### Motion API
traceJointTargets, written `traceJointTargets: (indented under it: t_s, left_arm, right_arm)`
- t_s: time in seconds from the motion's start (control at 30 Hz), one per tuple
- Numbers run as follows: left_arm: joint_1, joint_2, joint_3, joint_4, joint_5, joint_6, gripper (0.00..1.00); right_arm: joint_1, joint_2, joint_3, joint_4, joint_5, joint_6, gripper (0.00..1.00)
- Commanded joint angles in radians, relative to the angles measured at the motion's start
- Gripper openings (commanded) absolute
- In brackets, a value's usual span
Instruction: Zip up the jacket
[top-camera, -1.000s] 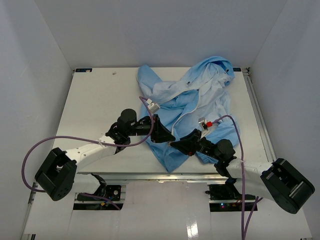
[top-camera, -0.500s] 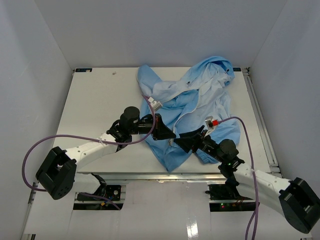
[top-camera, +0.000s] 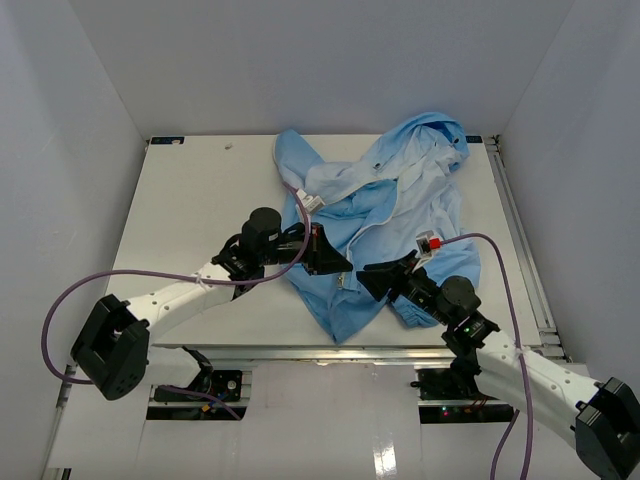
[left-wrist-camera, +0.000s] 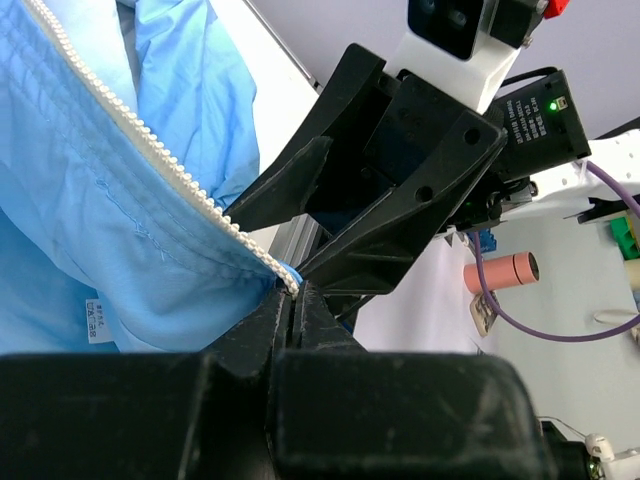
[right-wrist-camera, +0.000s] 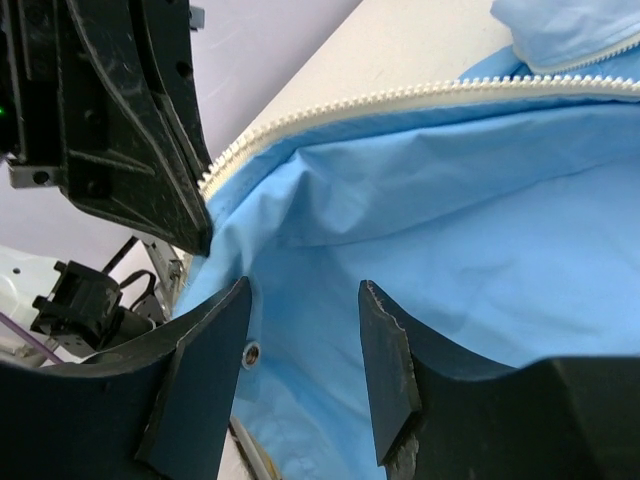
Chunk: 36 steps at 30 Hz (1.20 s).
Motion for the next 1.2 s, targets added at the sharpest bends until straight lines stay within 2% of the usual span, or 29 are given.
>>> traceJointTargets:
  t_s: [0.0, 0.17, 0.27, 0.5, 0.7, 0.87, 1.0, 1.13, 1.17]
  left_arm:
    - [-0.003, -0.075, 0.069, -0.074, -0.056, 0.004, 0.09]
    - [0.003, -0.104, 0.121, -0.167, -0.126, 0.007, 0.0]
    - [0.003, -0.108, 0.136, -0.183, -0.155, -0.006, 0.0]
    - [0.003, -0.116, 0.118, -0.156, -0.178, -0.044, 0.0]
    - [0.003, -0.124, 0.098, -0.123, -0.204, -0.065, 0.0]
    - [0.004, -0.113, 0.083, -0.089, -0.185, -0.087, 0.0]
    - [0.004, -0.111, 0.08, -0.083, -0.172, -0.094, 0.0]
    - [0.003, -0.134, 0.084, -0.106, -0.176, -0.09, 0.0]
    - [0.004, -0.142, 0.087, -0.113, -0.177, -0.088, 0.0]
  right_arm:
    - [0.002, 0.012, 0.027, 0.058, -0.055, -0.016, 0.54]
    - [0.007, -0.031, -0.037, 0.147, -0.114, -0.029, 0.58]
    - [0.016, -0.058, -0.094, 0.256, -0.135, -0.045, 0.61]
    - [0.068, -0.056, -0.147, 0.381, -0.153, -0.08, 0.65]
    - [0.188, 0.044, -0.111, 0.432, -0.045, -0.149, 0.67]
    - [0.295, 0.17, -0.05, 0.437, 0.122, -0.192, 0.66]
    - [0.328, 0.26, -0.031, 0.45, 0.254, -0.186, 0.57]
    - [0.337, 0.297, -0.048, 0.44, 0.35, -0.165, 0.13]
    - [0.337, 0.299, -0.053, 0.428, 0.378, -0.162, 0.08]
